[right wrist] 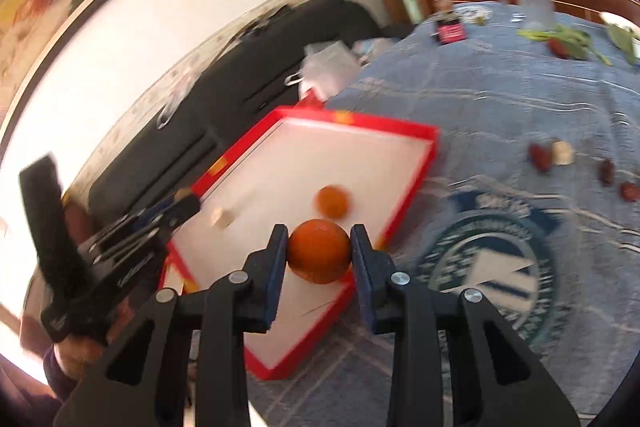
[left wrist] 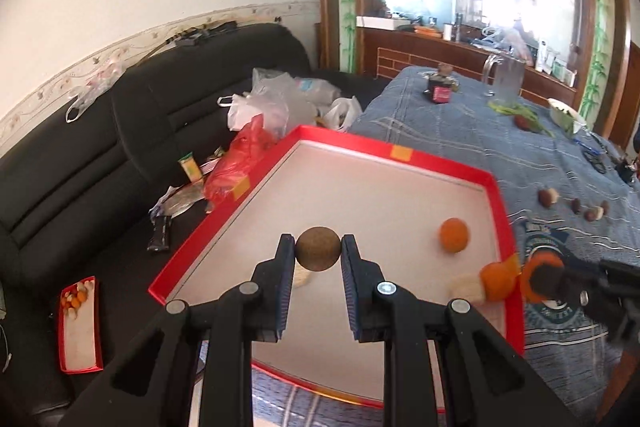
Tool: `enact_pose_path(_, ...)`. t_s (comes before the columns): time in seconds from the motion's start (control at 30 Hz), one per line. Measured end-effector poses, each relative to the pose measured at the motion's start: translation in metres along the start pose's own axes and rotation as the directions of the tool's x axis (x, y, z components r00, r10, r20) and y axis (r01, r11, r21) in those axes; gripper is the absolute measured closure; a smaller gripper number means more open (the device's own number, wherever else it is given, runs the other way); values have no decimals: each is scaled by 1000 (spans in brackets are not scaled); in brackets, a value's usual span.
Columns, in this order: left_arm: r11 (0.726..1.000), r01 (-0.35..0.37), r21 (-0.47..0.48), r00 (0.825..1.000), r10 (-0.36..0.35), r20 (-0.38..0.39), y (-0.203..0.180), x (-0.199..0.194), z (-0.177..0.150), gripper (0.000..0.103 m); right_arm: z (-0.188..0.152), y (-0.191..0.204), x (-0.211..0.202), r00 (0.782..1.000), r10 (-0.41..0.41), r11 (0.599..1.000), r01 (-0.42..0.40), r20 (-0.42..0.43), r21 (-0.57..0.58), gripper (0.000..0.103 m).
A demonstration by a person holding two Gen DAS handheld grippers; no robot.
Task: Organize fruits
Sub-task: 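Carry the orange in the right gripper and brown fruit in the left over the red tray, then open both grippers to drop the orange and the brown fruit into the tray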
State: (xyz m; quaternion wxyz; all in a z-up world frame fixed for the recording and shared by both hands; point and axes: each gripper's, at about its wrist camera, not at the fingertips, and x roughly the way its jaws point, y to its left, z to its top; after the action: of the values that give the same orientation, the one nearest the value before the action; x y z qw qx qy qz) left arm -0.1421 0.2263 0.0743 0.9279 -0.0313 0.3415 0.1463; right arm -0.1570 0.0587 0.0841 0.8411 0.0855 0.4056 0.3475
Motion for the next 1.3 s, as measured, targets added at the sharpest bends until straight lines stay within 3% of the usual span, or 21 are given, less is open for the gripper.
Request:
enact_pose_path(0.23,1000,0,27,999,1,-36,3,12,-10,81,-16,25,22,997,40,997,-44,-60,-57,69)
enact_pose_path(0.4,998,-50,38,998,51,-40,10,18,-14,81,-24,29,37,993,45,997,-52,-109,-61,69)
enact_pose_path(0.73,991,-110,78,993,114,-40,8,23,-20,81,-34,38,62,986,16,995,-32,-167,-91,69)
enact_pose_path(0.93,986,-138,91,989,142,-39,5,23,-20,79,-36,41,63,988,-13,991,-8,-157,-130,69)
enact_pose_path(1.1,979,-176,101,983,179,-27,3,18,-20,46,-38,43,60,988,-33,988,10,-150,-153,68)
enact_pose_path(1.3,970,-218,103,976,219,1,-2,9,-17,24,-35,33,44,993,14,994,-27,-116,-109,67)
